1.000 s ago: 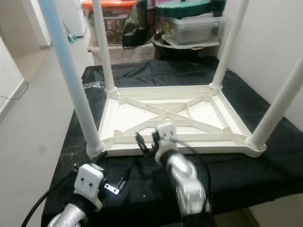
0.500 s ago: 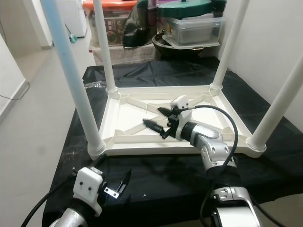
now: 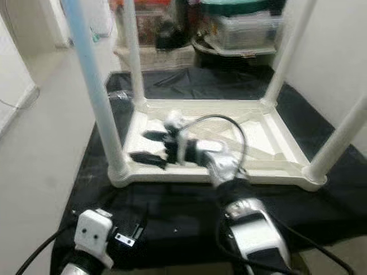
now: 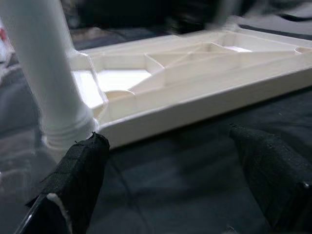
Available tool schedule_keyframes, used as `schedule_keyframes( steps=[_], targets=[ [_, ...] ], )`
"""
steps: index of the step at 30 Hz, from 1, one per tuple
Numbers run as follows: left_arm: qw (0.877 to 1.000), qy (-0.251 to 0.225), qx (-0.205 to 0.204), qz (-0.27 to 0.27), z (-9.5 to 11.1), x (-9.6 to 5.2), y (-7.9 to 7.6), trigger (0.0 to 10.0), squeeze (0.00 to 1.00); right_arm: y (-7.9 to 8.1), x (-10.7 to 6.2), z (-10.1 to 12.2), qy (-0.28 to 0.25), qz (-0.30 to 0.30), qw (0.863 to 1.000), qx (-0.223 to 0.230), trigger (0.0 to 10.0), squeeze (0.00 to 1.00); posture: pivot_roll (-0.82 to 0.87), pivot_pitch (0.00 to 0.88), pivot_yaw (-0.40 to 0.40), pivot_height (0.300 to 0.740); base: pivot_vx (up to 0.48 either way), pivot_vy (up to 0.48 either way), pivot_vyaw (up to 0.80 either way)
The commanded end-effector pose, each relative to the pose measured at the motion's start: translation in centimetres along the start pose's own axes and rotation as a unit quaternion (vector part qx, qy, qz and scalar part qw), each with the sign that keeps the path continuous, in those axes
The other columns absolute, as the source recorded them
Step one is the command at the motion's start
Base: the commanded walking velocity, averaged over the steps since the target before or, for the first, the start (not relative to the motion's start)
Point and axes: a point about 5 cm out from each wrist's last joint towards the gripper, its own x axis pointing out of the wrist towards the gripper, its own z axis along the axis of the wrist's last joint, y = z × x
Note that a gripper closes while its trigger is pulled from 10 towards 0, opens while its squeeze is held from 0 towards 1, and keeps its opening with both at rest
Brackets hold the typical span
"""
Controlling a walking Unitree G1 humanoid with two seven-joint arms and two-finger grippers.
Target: Building children table
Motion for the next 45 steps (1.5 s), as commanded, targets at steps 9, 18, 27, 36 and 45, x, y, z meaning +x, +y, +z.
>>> schedule_keyframes(
  steps=[9, 18, 27, 36, 45],
  targets=[
    [1.000, 0.006, -0.013, -0.001, 0.7, -0.7, -1.1, 10.0, 0.00, 0.5, 3.2, 2.7, -0.057, 0.013, 0.998, 0.002, 10.0, 0.00, 0.00, 0.164, -0.053, 0.740, 0.000, 0.000, 0.00],
    [1.000, 0.009, -0.018, -0.001, 1.1, -0.8, -1.6, 10.0, 0.00, 1.6, 5.6, 3.7, -0.075, 0.053, 0.996, -0.006, 10.0, 0.00, 0.00, 0.175, -0.064, 0.740, 0.000, 0.000, 0.00],
    [1.000, 0.012, -0.017, 0.002, 1.2, -0.9, -1.7, 10.0, 0.00, 2.4, 7.5, 4.6, -0.082, 0.075, 0.994, -0.005, 10.0, 0.00, 0.01, 0.177, -0.074, 0.740, 0.000, 0.000, 0.00],
    [1.000, 0.015, -0.014, 0.000, 1.1, -0.9, -1.8, 10.0, 0.00, 3.1, 8.7, 5.5, -0.096, 0.104, 0.990, -0.009, 0.0, 0.00, 0.02, 0.158, -0.082, 0.740, 0.000, 0.000, 0.00],
    [1.000, 0.017, -0.011, 0.002, 0.9, -0.8, -1.7, 10.0, 0.00, 2.9, 8.6, 5.0, -0.103, 0.091, 0.990, -0.007, 0.0, 0.00, 0.03, 0.138, -0.079, 0.740, 0.000, 0.000, 0.00]
  ],
)
